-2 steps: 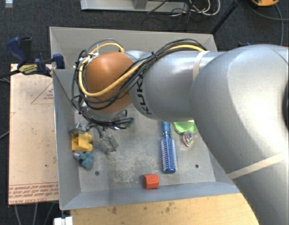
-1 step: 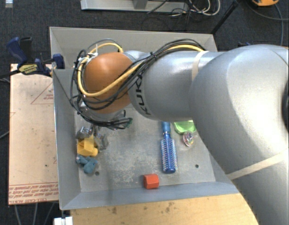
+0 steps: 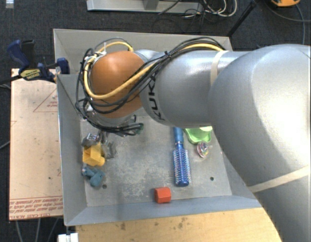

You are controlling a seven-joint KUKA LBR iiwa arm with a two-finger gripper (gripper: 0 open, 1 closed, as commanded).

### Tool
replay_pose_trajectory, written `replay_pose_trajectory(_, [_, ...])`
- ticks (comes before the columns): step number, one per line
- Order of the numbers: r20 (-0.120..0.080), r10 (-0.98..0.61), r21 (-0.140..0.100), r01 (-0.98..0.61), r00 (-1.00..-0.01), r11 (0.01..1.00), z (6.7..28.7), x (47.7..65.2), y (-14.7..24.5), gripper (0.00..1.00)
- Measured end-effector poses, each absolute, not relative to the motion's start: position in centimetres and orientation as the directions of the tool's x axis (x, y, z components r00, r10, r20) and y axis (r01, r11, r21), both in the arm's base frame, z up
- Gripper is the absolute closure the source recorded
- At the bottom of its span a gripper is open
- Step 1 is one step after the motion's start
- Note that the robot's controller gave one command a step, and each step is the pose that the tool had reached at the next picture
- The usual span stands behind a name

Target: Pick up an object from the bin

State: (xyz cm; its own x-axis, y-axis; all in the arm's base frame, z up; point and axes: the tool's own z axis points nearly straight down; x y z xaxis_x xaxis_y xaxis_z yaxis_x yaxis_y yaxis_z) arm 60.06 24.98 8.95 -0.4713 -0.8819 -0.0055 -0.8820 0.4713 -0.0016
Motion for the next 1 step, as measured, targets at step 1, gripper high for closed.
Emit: replay_pose_trajectory(1, [-0.009, -0.88, -0.005, -0.88, -0.474, 0.474, 14.84, 60.25, 25.13, 1.0])
